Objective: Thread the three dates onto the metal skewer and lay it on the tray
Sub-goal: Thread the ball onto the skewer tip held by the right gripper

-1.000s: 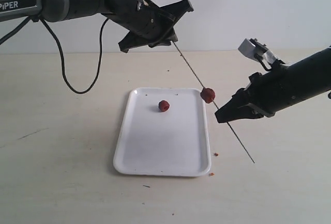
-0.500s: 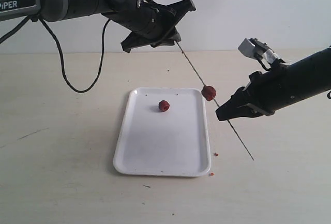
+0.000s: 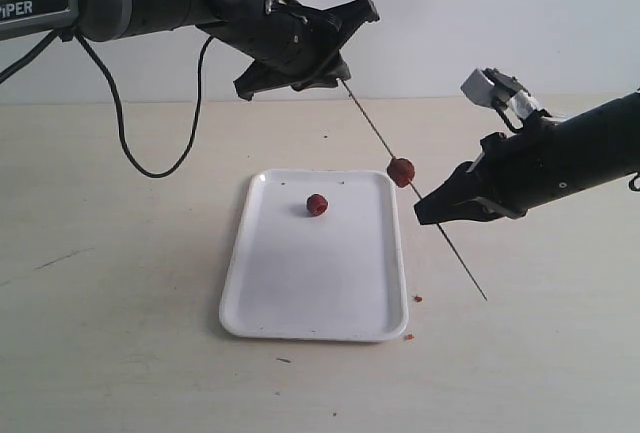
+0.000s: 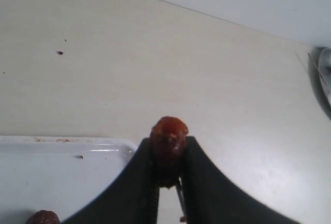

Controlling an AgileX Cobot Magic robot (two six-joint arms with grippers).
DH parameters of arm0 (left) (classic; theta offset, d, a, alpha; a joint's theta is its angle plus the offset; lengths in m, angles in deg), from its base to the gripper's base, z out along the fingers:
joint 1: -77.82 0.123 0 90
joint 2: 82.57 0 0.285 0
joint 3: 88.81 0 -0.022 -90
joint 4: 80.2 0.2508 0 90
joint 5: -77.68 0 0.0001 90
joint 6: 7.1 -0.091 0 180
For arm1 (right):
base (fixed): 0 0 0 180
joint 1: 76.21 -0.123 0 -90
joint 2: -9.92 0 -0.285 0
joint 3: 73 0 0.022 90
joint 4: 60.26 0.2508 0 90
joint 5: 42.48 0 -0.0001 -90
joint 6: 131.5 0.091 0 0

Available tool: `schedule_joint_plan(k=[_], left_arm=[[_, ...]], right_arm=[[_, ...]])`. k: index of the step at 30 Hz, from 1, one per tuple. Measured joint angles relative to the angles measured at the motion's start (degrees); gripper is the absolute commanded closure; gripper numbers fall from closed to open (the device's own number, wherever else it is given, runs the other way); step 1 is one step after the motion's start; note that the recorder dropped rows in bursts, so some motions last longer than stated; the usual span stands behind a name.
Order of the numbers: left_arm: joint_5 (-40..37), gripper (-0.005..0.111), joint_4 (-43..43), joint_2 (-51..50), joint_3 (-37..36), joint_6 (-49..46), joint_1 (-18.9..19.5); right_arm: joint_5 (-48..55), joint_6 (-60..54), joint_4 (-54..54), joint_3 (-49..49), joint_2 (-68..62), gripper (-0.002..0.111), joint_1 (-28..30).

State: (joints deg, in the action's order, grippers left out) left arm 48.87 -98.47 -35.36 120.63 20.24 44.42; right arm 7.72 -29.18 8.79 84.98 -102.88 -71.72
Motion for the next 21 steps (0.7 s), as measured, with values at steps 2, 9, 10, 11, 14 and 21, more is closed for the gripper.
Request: schedule_joint_plan(k=[2,9,10,11,14,21], left_arm=[[0.0,0.1,0.0,0.0,0.0,-0.3,-0.2],[0.4,0.1,0.1,0.1,0.0,-1.9,-1.8],[0.4,0.1,0.2,0.1,0.0,-2.2,-2.0],[0.4,0.1,0.2,0.1,0.0,-2.5,-2.3],[0.4,0.1,0.3,0.3,0.1,-2.8,-2.9],[0.4,0.1,0.5,0.6,0.1,-3.6,-4.3]], right_arm=[[0.0,-0.6,0.5,-0.1,0.0,0.108,0.0],[-0.6,-4.0,3.7,-0.2,0.0,0.108,0.0],[-0.7,-4.6,4.6,-0.2,0.0,0.108,0.0],[-1.0,-5.7,5.4,-0.2,0.0,0.108,0.0],[-1.3,-8.1,8.3,-0.2,0.0,0.108,0.0],[-2.3,-13.4,14.3,-0.2,-0.1,0.108,0.0]])
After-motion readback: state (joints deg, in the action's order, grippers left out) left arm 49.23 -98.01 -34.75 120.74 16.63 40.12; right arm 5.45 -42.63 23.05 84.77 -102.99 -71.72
